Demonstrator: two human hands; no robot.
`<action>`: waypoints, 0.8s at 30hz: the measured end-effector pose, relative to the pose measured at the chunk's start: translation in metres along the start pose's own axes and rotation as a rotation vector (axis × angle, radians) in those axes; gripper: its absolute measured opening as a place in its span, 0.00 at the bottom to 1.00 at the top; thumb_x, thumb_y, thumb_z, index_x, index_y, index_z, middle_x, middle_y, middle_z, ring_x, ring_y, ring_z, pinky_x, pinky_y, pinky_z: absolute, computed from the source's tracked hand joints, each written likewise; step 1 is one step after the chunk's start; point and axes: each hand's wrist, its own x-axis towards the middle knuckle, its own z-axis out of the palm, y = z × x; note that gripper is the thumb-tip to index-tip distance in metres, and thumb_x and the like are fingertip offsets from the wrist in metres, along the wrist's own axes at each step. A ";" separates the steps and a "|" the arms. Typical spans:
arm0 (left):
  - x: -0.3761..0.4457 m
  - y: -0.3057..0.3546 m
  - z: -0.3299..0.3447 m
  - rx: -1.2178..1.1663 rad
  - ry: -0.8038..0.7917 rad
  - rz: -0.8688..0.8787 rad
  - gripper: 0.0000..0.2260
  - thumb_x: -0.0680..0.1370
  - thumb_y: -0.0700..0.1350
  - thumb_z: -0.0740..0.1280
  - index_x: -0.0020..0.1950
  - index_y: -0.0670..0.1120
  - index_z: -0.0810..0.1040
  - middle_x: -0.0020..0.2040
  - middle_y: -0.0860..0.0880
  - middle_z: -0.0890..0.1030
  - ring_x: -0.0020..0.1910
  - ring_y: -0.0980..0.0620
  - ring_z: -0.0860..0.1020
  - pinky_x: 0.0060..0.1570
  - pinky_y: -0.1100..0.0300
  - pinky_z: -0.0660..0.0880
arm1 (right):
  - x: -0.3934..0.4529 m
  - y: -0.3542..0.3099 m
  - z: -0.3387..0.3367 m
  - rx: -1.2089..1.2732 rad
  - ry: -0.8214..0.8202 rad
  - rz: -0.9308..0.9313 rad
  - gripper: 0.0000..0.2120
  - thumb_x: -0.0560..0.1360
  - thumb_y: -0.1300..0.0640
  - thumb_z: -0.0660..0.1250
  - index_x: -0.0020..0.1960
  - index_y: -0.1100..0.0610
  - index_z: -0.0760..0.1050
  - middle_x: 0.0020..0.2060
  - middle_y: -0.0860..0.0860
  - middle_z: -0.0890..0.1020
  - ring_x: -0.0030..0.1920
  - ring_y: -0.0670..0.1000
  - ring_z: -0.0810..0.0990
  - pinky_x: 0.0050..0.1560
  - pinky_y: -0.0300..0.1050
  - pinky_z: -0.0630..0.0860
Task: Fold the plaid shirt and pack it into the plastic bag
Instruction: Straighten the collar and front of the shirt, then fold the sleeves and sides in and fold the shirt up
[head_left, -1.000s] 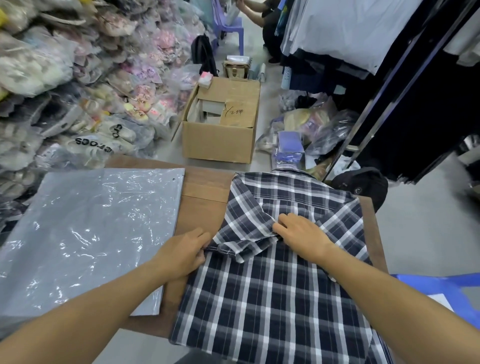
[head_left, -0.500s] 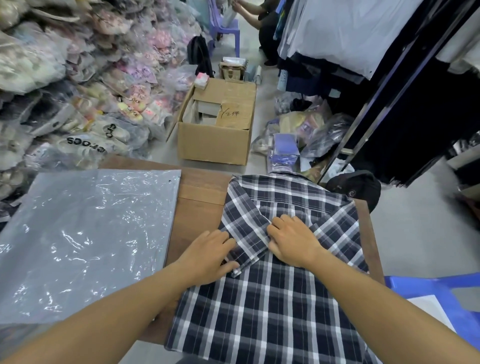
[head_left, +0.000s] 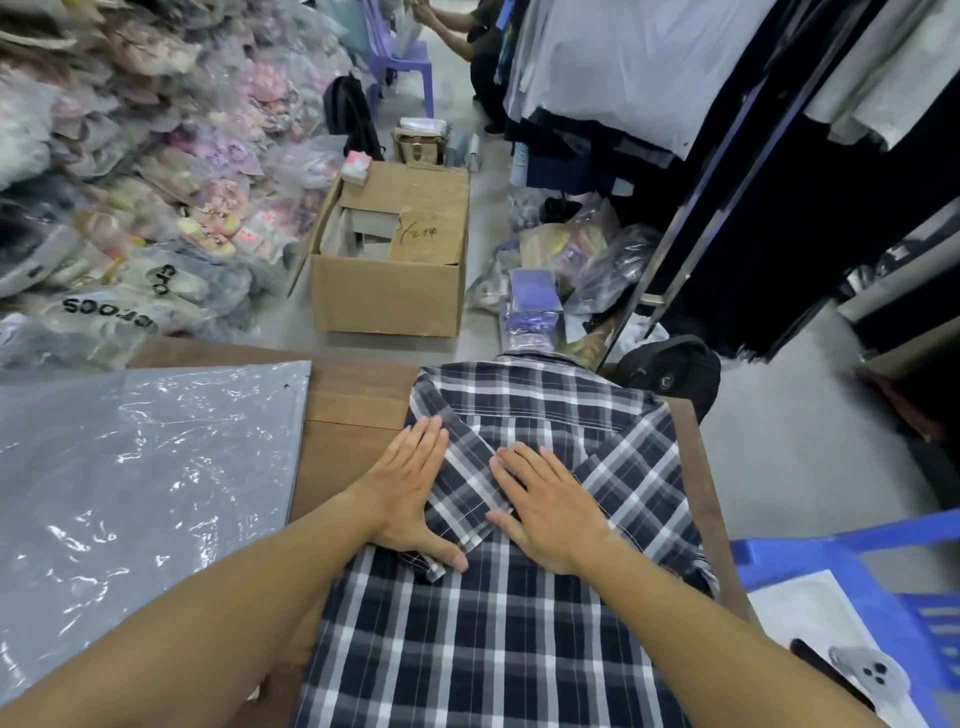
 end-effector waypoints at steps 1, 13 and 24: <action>-0.004 -0.002 -0.002 -0.056 0.016 -0.008 0.64 0.61 0.84 0.54 0.78 0.42 0.32 0.76 0.45 0.27 0.76 0.46 0.28 0.76 0.48 0.34 | 0.003 -0.002 -0.005 0.051 0.018 -0.006 0.35 0.83 0.35 0.44 0.82 0.55 0.52 0.82 0.52 0.56 0.82 0.54 0.49 0.81 0.55 0.43; 0.080 -0.040 -0.059 -0.899 0.455 -0.783 0.18 0.78 0.44 0.69 0.65 0.40 0.72 0.59 0.41 0.80 0.57 0.41 0.77 0.57 0.50 0.75 | -0.047 0.154 -0.029 0.867 0.418 1.134 0.14 0.78 0.62 0.64 0.64 0.62 0.75 0.59 0.59 0.79 0.62 0.62 0.76 0.60 0.51 0.72; 0.085 -0.065 -0.088 -1.233 0.439 -0.790 0.04 0.76 0.34 0.70 0.47 0.41 0.80 0.53 0.40 0.83 0.53 0.42 0.81 0.62 0.49 0.76 | -0.009 0.166 -0.052 1.207 0.228 1.051 0.10 0.78 0.63 0.67 0.38 0.61 0.75 0.35 0.54 0.76 0.31 0.50 0.73 0.28 0.39 0.67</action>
